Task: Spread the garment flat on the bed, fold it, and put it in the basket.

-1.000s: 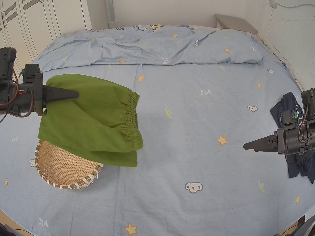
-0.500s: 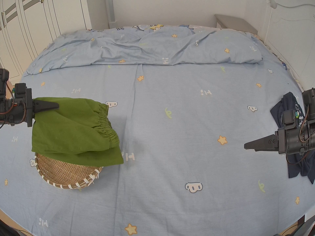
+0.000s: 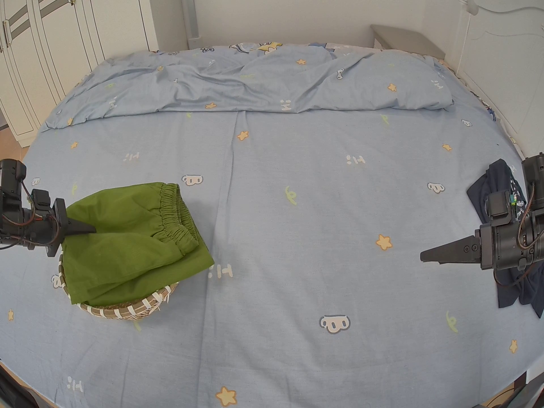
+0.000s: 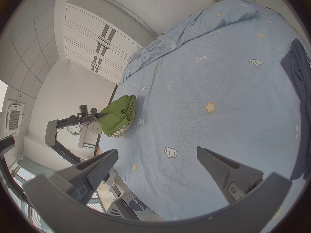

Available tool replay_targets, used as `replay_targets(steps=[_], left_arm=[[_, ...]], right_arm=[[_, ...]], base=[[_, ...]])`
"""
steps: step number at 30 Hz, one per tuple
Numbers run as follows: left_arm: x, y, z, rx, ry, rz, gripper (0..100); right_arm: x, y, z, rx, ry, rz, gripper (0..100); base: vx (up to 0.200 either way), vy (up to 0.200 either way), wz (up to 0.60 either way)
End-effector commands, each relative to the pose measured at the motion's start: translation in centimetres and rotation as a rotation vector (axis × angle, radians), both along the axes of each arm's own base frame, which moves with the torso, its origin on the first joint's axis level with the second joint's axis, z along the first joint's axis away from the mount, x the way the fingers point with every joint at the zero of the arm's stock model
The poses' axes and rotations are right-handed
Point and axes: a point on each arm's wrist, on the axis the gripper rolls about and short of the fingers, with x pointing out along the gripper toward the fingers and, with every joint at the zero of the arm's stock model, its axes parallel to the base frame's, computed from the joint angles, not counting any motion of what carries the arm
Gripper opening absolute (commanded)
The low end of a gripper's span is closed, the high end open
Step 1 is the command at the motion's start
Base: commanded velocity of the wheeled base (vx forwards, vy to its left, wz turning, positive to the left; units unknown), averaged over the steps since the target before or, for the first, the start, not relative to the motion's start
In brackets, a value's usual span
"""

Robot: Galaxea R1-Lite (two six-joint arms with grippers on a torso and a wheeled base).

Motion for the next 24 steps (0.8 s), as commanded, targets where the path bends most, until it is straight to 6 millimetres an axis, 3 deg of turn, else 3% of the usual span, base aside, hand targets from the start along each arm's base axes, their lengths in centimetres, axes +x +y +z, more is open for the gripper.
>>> replay_targets(steps=[1, 8, 14, 24], left_arm=[[1.7, -0.6, -3.7, 0.048, 0.161, -0.011, 0], [1.1, -1.8, -4.2, 0.127, 0.251, -0.064, 0], [1.8, -3.4, -5.3, 0.171, 0.310, -0.102, 0], [2.1, -3.5, -5.9, 0.253, 0.357, -0.058, 0]], right_arm=[[-0.1, 0.1, -0.1, 0.000, 0.004, 0.006, 100], [0.0, 0.1, -0.1, -0.001, 0.005, 0.007, 100], [-0.1, 0.1, -0.1, -0.001, 0.003, 0.007, 100], [0.0, 0.2, -0.1, -0.001, 0.005, 0.008, 100]], base=[[0.000, 0.000, 0.00], [0.000, 0.000, 0.00], [0.000, 0.000, 0.00], [0.000, 0.000, 0.00]])
